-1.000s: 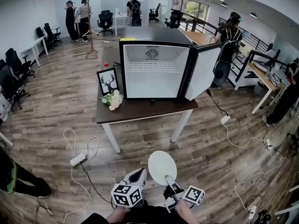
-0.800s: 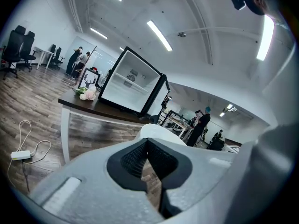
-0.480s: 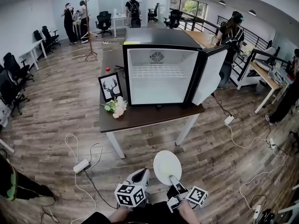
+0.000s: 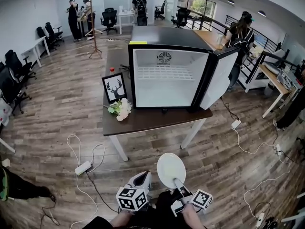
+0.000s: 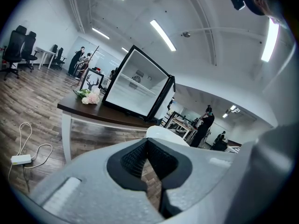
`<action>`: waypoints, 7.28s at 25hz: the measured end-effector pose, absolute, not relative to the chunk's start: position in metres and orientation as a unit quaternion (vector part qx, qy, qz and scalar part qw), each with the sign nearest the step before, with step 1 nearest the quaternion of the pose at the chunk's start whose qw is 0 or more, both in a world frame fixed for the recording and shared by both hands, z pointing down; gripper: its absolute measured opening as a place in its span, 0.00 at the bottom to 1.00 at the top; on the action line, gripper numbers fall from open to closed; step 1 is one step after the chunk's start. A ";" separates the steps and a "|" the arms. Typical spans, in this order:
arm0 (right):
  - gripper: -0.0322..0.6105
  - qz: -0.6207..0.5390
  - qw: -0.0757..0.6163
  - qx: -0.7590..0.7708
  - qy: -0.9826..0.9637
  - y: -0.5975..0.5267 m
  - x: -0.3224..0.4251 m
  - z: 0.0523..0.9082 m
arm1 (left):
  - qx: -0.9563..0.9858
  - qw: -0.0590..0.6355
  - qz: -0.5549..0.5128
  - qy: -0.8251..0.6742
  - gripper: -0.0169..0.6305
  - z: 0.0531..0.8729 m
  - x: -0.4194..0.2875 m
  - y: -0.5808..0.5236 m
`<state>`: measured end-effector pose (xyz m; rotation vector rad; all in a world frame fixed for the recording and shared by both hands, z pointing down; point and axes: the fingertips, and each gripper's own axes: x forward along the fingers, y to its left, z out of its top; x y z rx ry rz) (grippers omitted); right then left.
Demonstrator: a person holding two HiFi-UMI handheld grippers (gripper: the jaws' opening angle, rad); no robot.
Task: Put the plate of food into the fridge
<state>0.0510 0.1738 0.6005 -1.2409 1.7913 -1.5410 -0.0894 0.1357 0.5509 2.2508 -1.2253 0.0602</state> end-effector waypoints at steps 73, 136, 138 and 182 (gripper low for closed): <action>0.13 -0.594 0.189 -0.392 0.676 -0.116 0.166 0.599 | 0.790 0.284 0.005 -0.543 0.04 0.555 0.013 -0.132; 0.12 -0.612 0.329 -0.432 0.574 -0.231 0.100 0.430 | 0.861 0.295 0.060 -0.409 0.04 0.559 -0.031 -0.293; 0.13 -0.609 0.321 -0.435 0.581 -0.233 0.099 0.429 | 0.860 0.292 0.062 -0.414 0.04 0.560 -0.035 -0.292; 0.13 -0.611 0.336 -0.454 0.555 -0.328 0.118 0.428 | 0.833 0.266 0.061 -0.481 0.04 0.558 -0.054 -0.321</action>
